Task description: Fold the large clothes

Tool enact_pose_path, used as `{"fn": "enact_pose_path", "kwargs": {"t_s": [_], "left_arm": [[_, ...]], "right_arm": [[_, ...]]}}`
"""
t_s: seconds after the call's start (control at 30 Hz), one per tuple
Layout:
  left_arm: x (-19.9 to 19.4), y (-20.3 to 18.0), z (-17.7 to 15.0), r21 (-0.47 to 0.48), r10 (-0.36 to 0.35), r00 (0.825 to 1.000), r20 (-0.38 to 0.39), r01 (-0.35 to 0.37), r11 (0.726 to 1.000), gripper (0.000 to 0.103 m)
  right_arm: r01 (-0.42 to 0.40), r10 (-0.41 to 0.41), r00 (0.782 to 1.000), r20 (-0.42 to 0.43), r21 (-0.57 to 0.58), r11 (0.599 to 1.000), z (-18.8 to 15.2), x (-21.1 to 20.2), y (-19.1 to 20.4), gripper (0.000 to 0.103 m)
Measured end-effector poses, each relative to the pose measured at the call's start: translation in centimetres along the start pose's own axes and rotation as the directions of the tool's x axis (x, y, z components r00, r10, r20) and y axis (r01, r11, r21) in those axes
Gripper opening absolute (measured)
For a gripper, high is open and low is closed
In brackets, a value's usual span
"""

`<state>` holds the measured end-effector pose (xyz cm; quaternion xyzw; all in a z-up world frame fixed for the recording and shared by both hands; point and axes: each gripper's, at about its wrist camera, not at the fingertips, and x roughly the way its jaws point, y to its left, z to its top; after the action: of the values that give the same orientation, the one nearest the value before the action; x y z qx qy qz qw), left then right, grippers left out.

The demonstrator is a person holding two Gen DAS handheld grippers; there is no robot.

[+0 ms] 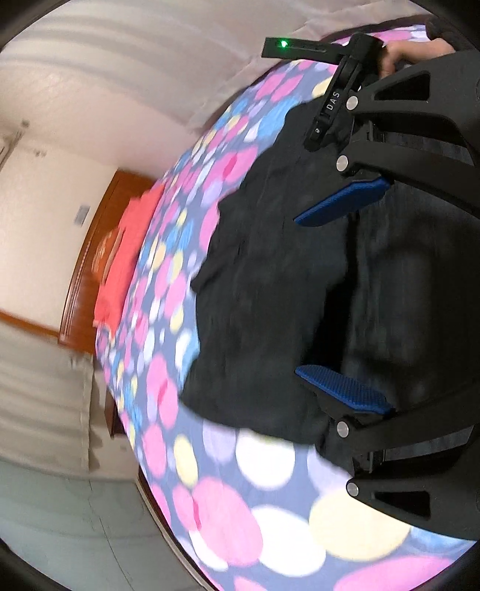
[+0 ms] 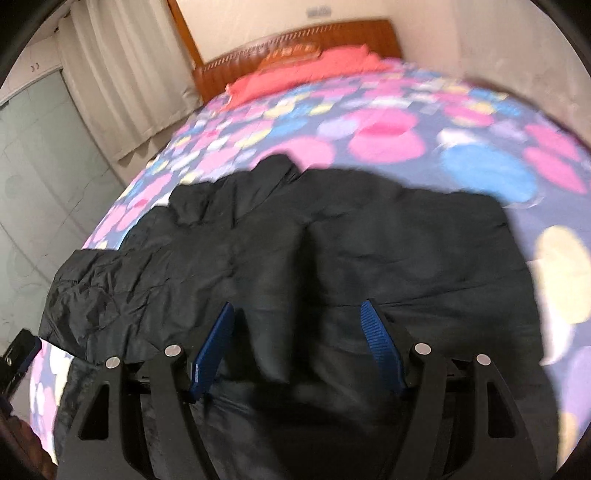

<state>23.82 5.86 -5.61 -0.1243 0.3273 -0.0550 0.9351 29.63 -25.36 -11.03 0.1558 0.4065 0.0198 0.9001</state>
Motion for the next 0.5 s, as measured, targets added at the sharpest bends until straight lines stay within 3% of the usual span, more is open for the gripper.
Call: {"fn": "enact_pose_path", "kwargs": {"t_s": [0.03, 0.13, 0.33, 0.4, 0.5], "left_arm": [[-0.1, 0.6, 0.0, -0.008, 0.01, 1.0, 0.0, -0.01, 1.0, 0.077], [-0.3, 3.0, 0.3, -0.03, 0.046, 0.999, -0.001, -0.046, 0.999, 0.077], [0.1, 5.5, 1.3, -0.049, 0.077, 0.997, 0.006, -0.076, 0.996, 0.077], [0.7, 5.7, 1.4, -0.05, 0.074, 0.997, -0.004, -0.074, 0.996, 0.077], [1.6, 5.3, 1.3, -0.031, 0.078, 0.997, -0.021, -0.079, 0.996, 0.077]], "right_arm": [[-0.016, 0.016, 1.0, -0.014, -0.004, 1.0, 0.0, 0.5, 0.4, 0.034], [-0.017, 0.016, 1.0, -0.016, -0.027, 0.999, 0.3, 0.8, 1.4, 0.019], [0.118, -0.109, 0.986, 0.123, -0.065, 0.991, 1.3, -3.6, -0.8, 0.016], [0.162, -0.154, 0.982, 0.108, -0.069, 0.984, 1.1, -3.6, -2.5, 0.016], [0.156, -0.154, 0.988, 0.032, -0.057, 0.986, 0.1, -1.7, -4.7, 0.016]]}}
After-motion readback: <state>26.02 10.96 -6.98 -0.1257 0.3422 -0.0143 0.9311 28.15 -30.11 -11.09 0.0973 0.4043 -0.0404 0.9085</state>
